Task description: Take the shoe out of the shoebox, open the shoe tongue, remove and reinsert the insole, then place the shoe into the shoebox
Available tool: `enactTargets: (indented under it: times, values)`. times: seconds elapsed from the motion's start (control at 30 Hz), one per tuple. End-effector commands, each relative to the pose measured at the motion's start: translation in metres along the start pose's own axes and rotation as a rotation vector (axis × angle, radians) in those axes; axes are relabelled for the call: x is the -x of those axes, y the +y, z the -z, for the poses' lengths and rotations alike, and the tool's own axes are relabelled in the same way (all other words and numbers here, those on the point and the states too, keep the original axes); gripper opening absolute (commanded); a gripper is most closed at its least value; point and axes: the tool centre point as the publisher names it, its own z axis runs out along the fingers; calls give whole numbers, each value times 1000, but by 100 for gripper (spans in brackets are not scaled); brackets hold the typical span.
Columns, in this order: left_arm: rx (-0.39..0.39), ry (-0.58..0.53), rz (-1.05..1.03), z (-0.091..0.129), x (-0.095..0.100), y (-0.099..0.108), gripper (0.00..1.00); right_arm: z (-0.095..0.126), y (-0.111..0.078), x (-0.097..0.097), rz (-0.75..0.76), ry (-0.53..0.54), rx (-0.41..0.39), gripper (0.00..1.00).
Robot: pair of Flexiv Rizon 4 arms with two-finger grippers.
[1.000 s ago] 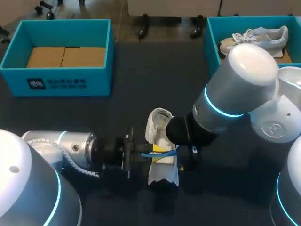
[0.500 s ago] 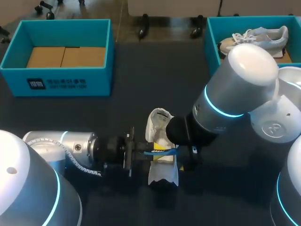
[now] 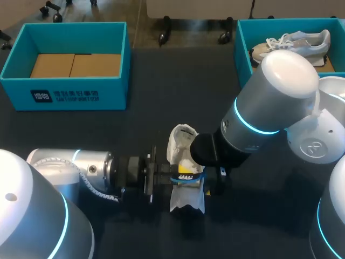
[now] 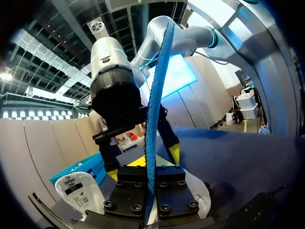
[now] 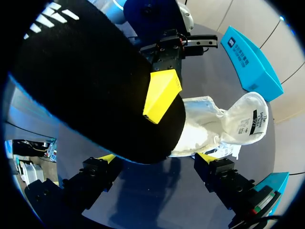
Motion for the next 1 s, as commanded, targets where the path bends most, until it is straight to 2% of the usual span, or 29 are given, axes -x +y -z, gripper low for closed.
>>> enactTargets:
  times: [0.03,0.73,1.0]
  values:
    - [10,-9,-6,-4,-2,9,0,-2,0,-1,0,-3,1,100]
    - [93,-32,-10,-3,10,48,0,-2,0,-1,0,-3,1,100]
    - [107,-39,2,-3,13,53,0,-2,0,-1,0,-3,1,100]
